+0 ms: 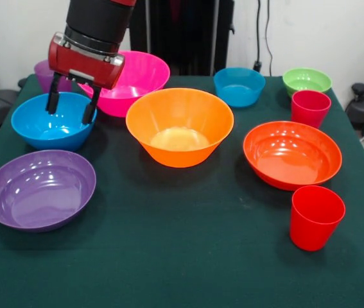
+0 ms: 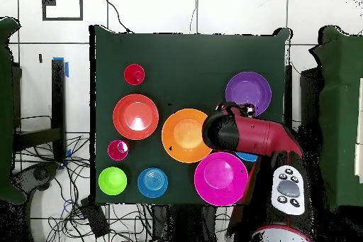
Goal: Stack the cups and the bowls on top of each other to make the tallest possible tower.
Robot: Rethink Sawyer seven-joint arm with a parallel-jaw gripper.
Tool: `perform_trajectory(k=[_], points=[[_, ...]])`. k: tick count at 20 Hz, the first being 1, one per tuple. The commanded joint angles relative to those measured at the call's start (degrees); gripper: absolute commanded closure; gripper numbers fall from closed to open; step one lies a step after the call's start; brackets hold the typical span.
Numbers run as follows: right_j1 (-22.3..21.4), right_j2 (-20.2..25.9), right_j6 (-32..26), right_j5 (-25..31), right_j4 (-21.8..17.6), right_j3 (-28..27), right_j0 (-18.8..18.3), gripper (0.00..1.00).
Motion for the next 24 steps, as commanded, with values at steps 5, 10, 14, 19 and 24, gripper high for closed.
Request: perform_trajectory(k=[5, 10, 14, 19, 24], points=[[5.7, 2.0, 0.9, 2.1, -5.8, 0.5, 0.5, 0.00], [6.9, 1.4, 2.5, 1.0, -5.6, 0.4, 0.9, 0.00], [7.7, 0.9, 3.5, 0.0, -5.6, 0.5, 1.4, 0.00], [9.9, -0.1, 5.8, -2.2, -4.8, 0.3, 2.3, 0.00], [10.9, -0.4, 6.2, -3.1, -4.5, 0.6, 2.5, 0.00]])
